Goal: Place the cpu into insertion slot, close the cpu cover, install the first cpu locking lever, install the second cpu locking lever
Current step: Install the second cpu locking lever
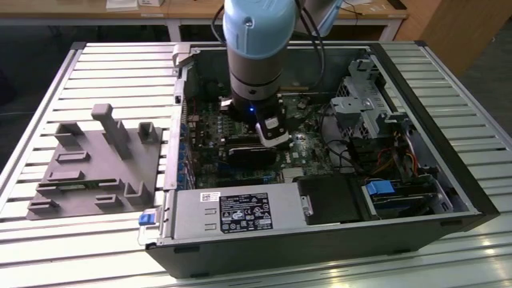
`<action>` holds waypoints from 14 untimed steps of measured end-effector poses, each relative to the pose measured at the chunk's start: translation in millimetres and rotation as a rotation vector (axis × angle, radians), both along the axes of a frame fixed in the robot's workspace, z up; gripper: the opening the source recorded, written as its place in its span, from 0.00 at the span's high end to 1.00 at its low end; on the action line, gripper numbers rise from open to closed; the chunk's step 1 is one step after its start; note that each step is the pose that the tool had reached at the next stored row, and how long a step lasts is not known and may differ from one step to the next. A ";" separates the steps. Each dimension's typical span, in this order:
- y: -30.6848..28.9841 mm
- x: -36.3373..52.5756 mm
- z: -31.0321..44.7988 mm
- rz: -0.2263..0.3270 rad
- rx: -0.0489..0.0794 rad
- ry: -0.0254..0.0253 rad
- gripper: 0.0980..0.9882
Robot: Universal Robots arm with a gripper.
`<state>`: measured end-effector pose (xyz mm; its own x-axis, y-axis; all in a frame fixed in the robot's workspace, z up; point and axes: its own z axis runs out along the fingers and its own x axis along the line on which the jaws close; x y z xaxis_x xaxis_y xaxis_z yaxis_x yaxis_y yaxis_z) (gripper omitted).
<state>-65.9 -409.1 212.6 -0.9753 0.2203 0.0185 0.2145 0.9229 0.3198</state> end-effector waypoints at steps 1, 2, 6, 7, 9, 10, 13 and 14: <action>0.1 3.0 0.0 0.000 -0.001 0.0004 0.99; 0.2 5.9 0.0 0.000 -0.001 0.0008 0.99; 1.1 13.6 0.0 -0.001 -0.004 0.0019 0.99; 1.9 13.7 0.0 -0.001 -0.007 0.0019 0.99; 4.0 14.0 0.0 -0.001 -0.016 0.0020 0.99; 5.2 14.1 0.0 -0.001 -0.021 0.0019 0.99; 10.0 14.2 0.0 -0.001 -0.046 0.0020 0.99; 12.0 14.2 0.0 -0.001 -0.057 0.0019 0.99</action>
